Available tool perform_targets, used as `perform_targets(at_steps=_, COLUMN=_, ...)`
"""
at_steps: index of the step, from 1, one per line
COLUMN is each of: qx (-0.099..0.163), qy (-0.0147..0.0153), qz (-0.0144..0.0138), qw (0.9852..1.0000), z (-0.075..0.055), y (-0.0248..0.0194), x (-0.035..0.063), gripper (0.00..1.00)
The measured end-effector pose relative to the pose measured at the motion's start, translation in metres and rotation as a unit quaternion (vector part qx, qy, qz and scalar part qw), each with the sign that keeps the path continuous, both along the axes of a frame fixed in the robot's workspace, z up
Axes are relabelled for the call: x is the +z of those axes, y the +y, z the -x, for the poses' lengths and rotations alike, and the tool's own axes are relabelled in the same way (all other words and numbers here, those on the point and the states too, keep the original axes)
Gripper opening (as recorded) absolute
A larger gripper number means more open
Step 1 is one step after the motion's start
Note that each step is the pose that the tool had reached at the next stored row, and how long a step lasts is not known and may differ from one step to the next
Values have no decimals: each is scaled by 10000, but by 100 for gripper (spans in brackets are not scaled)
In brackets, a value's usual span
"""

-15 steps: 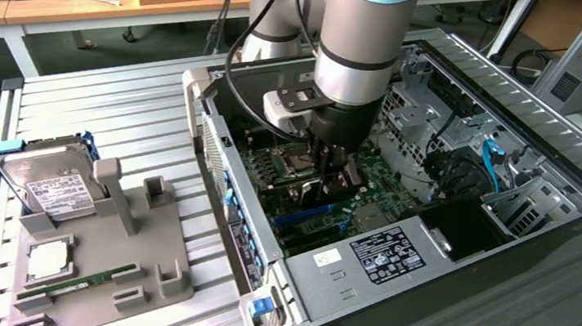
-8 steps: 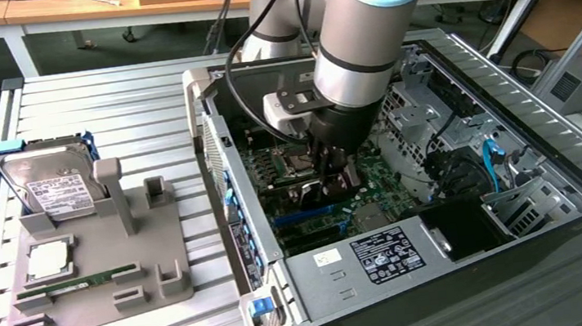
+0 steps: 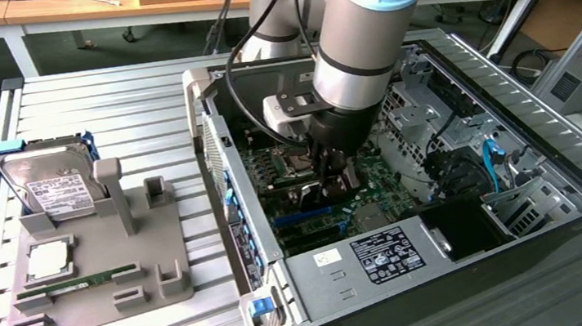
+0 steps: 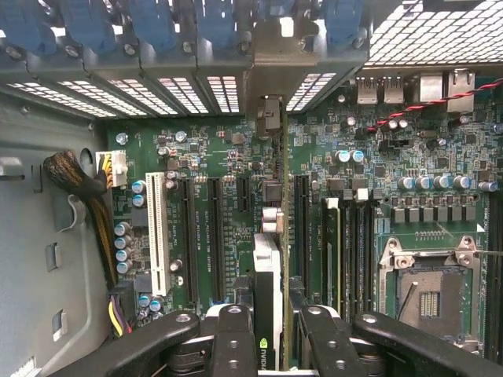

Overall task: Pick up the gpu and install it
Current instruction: 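Insert the gpu into the slot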

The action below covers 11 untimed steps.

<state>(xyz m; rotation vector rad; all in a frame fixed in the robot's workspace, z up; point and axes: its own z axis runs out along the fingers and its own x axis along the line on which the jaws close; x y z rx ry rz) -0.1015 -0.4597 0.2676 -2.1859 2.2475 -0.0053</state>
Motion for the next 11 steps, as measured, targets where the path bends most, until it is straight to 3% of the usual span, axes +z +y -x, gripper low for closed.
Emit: perform_targets(at_steps=11, qx=0, qy=-1, qz=-1, qw=10000, z=16, y=1, x=-5, gripper=27)
